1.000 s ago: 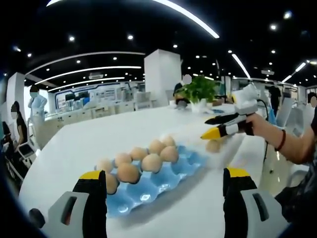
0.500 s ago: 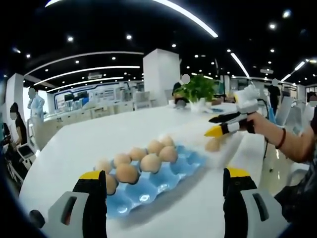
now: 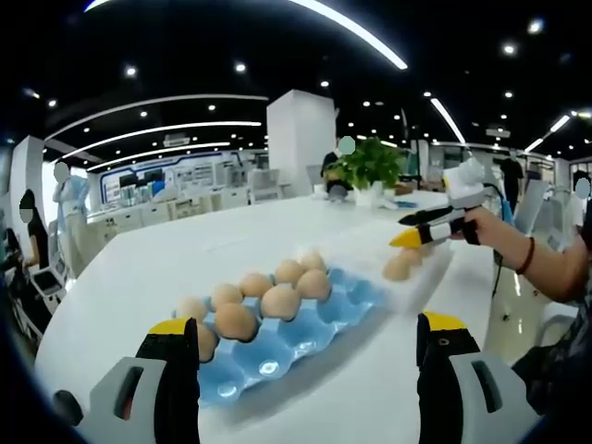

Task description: Place the egg into an empty slot of the egg tray after lifting it from the table, then release the egg inside the slot.

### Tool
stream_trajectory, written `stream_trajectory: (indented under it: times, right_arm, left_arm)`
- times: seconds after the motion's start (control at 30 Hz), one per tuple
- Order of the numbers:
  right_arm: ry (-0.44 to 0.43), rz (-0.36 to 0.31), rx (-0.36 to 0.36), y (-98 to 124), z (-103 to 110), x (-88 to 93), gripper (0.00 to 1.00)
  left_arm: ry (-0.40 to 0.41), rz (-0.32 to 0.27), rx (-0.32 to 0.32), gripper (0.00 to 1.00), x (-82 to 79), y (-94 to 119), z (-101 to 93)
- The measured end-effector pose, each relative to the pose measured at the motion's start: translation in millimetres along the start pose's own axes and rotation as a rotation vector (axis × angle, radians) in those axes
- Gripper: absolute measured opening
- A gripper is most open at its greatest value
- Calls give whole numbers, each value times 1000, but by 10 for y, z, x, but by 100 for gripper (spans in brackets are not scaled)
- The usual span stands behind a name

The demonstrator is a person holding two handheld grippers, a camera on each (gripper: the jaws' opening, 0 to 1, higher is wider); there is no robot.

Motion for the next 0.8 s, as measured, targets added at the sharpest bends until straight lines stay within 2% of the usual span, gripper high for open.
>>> stream_trajectory:
  times: [0.8]
  right_arm:
    - [-17, 14, 98, 196, -418, 65, 80]
  left_arm:
    - [2, 0, -3, 100, -8, -3, 23]
Point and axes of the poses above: the point that each gripper's makers call its tool centre point, and the gripper's own axes: y roughly backward along the fingers, z roughly to its left, x roughly out of its underside, the point moved 3 cm from there along y, roughly backward along the fingers, and after that the axes turned 1 degree about -z, right-handed, at the moved point
